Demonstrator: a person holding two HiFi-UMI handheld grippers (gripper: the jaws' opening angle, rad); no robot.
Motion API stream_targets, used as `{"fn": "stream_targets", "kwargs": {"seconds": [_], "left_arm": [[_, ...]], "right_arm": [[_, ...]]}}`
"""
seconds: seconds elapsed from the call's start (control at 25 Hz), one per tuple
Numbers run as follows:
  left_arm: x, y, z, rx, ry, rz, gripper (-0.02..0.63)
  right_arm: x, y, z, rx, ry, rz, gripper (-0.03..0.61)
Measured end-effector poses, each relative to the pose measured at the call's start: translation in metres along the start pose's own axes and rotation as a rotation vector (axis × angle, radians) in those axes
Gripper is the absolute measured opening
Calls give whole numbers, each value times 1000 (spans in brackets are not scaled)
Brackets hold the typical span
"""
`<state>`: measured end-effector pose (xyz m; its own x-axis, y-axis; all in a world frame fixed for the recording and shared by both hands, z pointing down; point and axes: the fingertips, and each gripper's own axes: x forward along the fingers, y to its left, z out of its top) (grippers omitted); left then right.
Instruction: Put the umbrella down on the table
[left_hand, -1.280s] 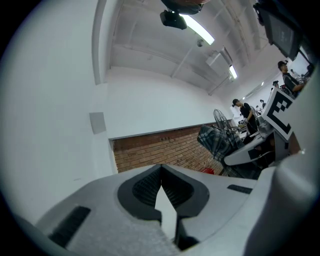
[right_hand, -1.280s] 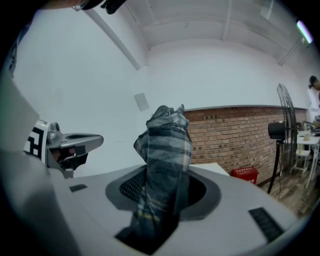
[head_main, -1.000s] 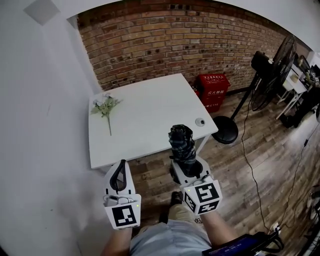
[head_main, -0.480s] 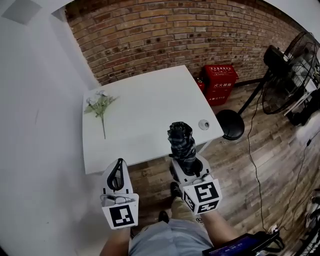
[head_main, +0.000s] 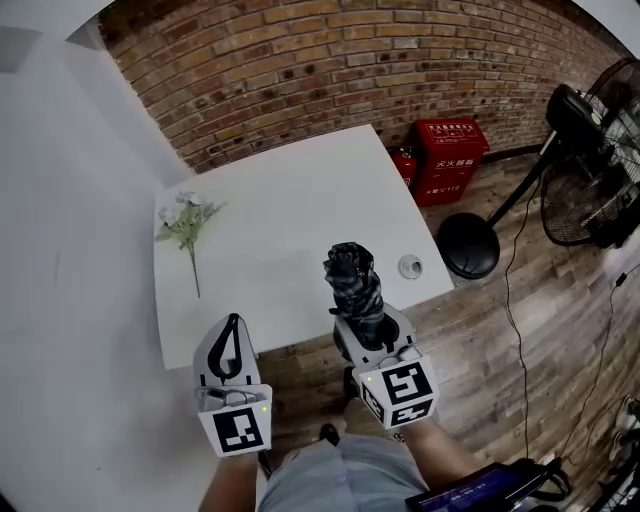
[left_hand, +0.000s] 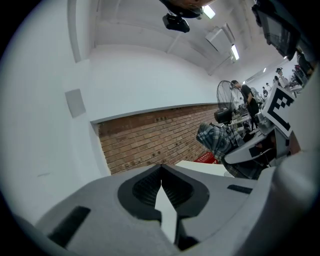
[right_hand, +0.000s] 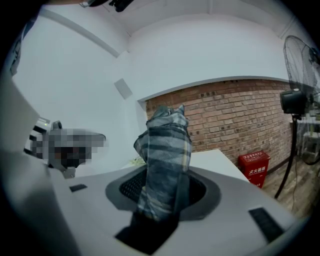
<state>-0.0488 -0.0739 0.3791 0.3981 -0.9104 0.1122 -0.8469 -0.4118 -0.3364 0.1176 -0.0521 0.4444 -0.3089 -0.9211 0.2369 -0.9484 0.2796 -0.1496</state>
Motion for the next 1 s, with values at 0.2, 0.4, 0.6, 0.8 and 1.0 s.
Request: {"fn": "stream_targets", "kwargs": {"seconds": [0.2,0.4,0.6,0.8,1.0], "left_arm": [[28,2,14,14,8,35,8],[47,7,28,27,-8,75,8],[55,20,45,35,-49,131,9],[55,42,56,27,-72,203,8],[59,67,47,-7,-77,251,8]], "right_arm": [[23,-21,18,-3,-13,36,170],[41,-35,37,-25,-33,68,170],[59,-40,59,-47,-64,100,170],[79,-34,89,-91,-102,134,170],[102,-24,115,-136,-130,152,170]]}}
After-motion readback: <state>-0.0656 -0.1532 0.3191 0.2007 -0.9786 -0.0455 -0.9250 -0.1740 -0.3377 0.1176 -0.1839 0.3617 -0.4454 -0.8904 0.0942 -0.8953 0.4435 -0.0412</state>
